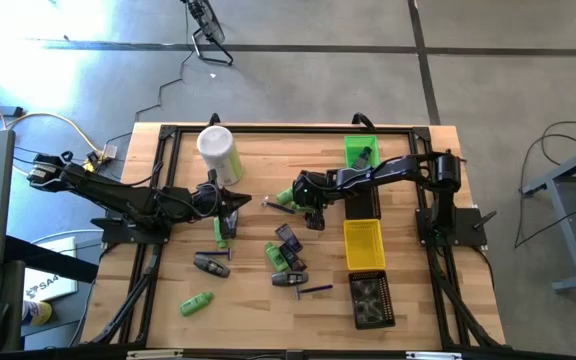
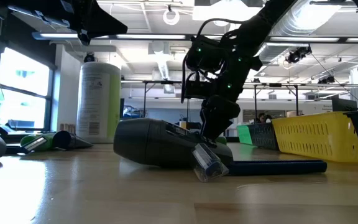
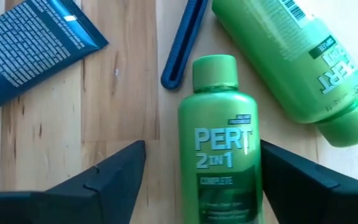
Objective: Pick & Place Travel size toiletries
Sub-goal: Put the green shampoo into the top black basket
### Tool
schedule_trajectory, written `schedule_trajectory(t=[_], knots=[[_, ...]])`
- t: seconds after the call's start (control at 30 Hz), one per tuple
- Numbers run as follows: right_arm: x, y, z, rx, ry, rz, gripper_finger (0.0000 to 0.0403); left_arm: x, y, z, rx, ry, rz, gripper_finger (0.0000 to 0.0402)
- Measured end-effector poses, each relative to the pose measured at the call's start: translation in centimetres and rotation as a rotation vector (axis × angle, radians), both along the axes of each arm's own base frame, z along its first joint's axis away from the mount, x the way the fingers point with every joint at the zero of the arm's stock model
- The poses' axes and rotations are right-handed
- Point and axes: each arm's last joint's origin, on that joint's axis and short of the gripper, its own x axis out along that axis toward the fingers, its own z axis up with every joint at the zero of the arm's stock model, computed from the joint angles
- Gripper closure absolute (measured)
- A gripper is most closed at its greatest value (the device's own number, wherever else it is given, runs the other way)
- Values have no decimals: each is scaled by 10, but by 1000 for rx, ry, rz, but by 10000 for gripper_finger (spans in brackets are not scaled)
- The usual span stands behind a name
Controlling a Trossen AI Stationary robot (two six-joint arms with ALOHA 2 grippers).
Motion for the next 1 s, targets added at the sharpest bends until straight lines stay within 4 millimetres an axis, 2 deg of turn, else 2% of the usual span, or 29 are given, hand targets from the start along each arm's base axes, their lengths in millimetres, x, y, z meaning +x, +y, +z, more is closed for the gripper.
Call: schedule_trajectory(t=[0.23,0.4,0.87,1.0], knots=[[0,0,0,0,0,0,178,0,0,0,1,0,0,390],[0,0,0,4,-2,2,202,0,0,0,1,0,-1,390],[-1,0,1,1,1,-7,221,0,0,0,2,1,-1,390],[-6,0,11,-15,13,-26,226,0,0,0,2,1,-1,390]])
